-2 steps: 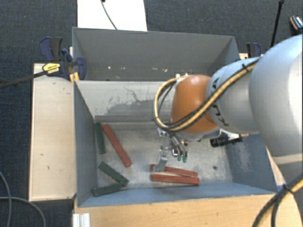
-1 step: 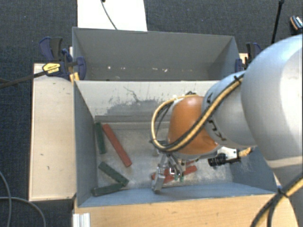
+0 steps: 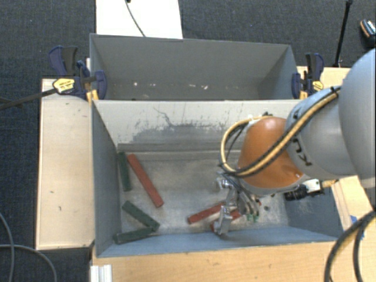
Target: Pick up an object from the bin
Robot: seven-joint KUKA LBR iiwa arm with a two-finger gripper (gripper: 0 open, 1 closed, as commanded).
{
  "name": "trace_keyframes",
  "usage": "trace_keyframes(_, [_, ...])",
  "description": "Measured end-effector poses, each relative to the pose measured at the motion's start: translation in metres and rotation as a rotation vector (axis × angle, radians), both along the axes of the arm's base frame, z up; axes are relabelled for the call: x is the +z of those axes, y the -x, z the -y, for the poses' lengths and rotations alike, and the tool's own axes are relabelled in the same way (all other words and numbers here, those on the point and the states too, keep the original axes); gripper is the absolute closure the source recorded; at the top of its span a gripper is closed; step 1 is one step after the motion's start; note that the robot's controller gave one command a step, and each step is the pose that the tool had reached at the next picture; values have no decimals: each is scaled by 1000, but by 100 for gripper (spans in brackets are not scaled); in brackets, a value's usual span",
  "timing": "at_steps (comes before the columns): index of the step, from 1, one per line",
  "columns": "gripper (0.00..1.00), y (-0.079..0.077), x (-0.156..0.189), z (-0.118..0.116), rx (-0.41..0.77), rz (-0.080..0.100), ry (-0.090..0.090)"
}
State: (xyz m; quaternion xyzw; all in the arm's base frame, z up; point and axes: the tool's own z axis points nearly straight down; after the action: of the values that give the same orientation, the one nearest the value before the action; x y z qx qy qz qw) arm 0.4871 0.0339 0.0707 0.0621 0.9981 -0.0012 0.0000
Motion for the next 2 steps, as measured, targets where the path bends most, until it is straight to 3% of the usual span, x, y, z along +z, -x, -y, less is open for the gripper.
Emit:
trace_keyframes(1, [100, 1, 2, -5, 4, -4, -4])
trace_keyframes(2, [100, -20, 3, 68, 111, 7, -8])
